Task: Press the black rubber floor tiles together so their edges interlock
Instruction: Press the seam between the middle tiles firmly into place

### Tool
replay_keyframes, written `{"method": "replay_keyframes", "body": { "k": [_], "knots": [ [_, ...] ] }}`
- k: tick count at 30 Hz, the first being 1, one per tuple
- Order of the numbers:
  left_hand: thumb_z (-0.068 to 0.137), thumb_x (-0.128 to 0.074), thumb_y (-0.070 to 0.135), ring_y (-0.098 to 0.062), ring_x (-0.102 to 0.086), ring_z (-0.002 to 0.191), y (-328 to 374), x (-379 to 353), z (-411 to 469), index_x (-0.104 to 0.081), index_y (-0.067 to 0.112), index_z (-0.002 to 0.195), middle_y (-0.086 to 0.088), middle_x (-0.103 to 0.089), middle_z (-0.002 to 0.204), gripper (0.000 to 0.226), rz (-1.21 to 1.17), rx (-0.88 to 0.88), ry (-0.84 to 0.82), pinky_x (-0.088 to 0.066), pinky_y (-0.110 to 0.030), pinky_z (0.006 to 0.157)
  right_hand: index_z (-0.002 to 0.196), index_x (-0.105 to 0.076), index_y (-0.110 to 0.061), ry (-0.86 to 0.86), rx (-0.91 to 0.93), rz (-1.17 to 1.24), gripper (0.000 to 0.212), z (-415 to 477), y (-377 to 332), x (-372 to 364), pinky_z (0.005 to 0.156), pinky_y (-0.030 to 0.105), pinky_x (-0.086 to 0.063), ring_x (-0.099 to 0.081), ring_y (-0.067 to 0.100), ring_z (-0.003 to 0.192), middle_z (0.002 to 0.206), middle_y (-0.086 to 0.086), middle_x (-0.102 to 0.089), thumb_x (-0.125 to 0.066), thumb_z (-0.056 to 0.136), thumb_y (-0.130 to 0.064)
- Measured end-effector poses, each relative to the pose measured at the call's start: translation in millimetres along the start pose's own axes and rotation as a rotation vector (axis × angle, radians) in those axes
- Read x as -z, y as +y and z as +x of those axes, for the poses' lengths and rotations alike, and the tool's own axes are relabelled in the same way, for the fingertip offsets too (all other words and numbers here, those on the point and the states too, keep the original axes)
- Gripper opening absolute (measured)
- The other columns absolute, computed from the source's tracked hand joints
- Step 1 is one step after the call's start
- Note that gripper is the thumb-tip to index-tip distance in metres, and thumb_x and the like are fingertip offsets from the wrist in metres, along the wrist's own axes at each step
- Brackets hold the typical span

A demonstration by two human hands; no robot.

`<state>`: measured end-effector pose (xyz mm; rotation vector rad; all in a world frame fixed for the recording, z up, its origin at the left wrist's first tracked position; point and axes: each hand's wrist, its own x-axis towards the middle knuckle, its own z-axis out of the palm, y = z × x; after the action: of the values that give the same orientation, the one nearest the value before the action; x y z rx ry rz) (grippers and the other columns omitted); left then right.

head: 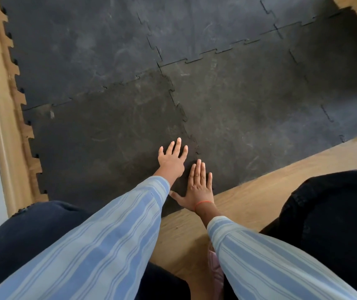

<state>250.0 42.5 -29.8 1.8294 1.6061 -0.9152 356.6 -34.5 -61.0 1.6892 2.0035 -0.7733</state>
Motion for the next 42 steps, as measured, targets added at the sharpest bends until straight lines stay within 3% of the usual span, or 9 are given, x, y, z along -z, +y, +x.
{"method": "replay_keyframes", "body": {
  "k": [5, 9, 13, 15, 20, 26, 42],
  "knots": [
    [0.097, -0.044, 0.009, -0.023, 0.009, 0.152, 0, 4, -3, 0.007, 0.020, 0.156, -0.007, 0.021, 0.162, 0.079, 0.022, -0.018, 0.062, -0.002, -0.050, 0.121, 0.152, 0.015, -0.008, 0.066, -0.010, 0.024, 0.093, -15, 5, -11, 0.117, 0.040, 0.013, 0.029, 0.021, 0.140, 0.159, 0.010, 0.024, -0.016, 0.090, -0.071],
    [0.098, -0.042, 0.008, -0.017, 0.006, 0.152, 3, 4, 0, 0.006, 0.018, 0.156, -0.001, 0.017, 0.163, 0.076, 0.049, -0.103, 0.148, -0.005, -0.048, 0.120, 0.146, 0.021, -0.007, 0.086, -0.089, 0.051, 0.089, -37, 4, -27, 0.115, 0.036, 0.015, 0.032, 0.019, 0.136, 0.159, 0.011, 0.022, 0.009, 0.081, -0.067],
    [0.097, -0.043, 0.006, -0.017, 0.007, 0.152, 3, 1, 2, 0.007, 0.018, 0.156, -0.001, 0.020, 0.163, 0.078, 0.055, -0.100, 0.127, -0.005, -0.049, 0.120, 0.150, 0.018, -0.007, 0.041, -0.096, 0.071, 0.088, -35, 2, -23, 0.118, 0.039, 0.012, 0.024, 0.023, 0.145, 0.152, 0.008, 0.032, -0.017, 0.094, -0.066],
    [0.098, -0.044, 0.008, -0.017, 0.008, 0.152, 2, 2, 5, 0.008, 0.019, 0.156, -0.001, 0.021, 0.162, 0.078, 0.062, -0.104, 0.117, -0.005, -0.050, 0.120, 0.150, 0.017, -0.007, 0.030, -0.100, 0.067, 0.090, -34, 1, -20, 0.117, 0.040, 0.012, 0.023, 0.025, 0.146, 0.151, 0.008, 0.033, -0.020, 0.093, -0.066],
    [0.098, -0.039, 0.002, -0.015, 0.007, 0.152, -7, 9, 7, 0.007, 0.020, 0.156, 0.002, 0.019, 0.162, 0.077, 0.062, -0.156, 0.111, -0.004, -0.050, 0.120, 0.152, 0.014, -0.007, 0.057, -0.137, 0.119, 0.083, -32, -8, -14, 0.116, 0.038, 0.014, 0.020, 0.023, 0.147, 0.159, 0.010, 0.022, -0.020, 0.097, -0.060],
    [0.098, -0.034, 0.010, -0.012, 0.002, 0.152, -41, 34, 32, 0.005, 0.014, 0.156, 0.003, 0.013, 0.164, 0.070, 0.071, -0.093, 0.228, -0.008, -0.050, 0.120, 0.153, 0.006, -0.006, 0.133, 0.002, 0.070, 0.068, 25, -5, 31, 0.118, 0.040, 0.010, 0.013, 0.020, 0.149, 0.162, 0.008, 0.014, -0.019, 0.102, -0.043],
    [0.098, -0.039, 0.007, -0.014, 0.009, 0.151, -37, 55, 58, 0.013, 0.015, 0.154, 0.004, 0.024, 0.161, 0.077, 0.023, -0.017, 0.124, -0.004, -0.049, 0.120, 0.152, 0.013, -0.008, -0.024, -0.045, -0.077, 0.089, 52, -17, 52, 0.119, 0.045, 0.009, 0.020, 0.026, 0.147, 0.160, 0.010, 0.023, -0.024, 0.094, -0.063]
  ]
}}
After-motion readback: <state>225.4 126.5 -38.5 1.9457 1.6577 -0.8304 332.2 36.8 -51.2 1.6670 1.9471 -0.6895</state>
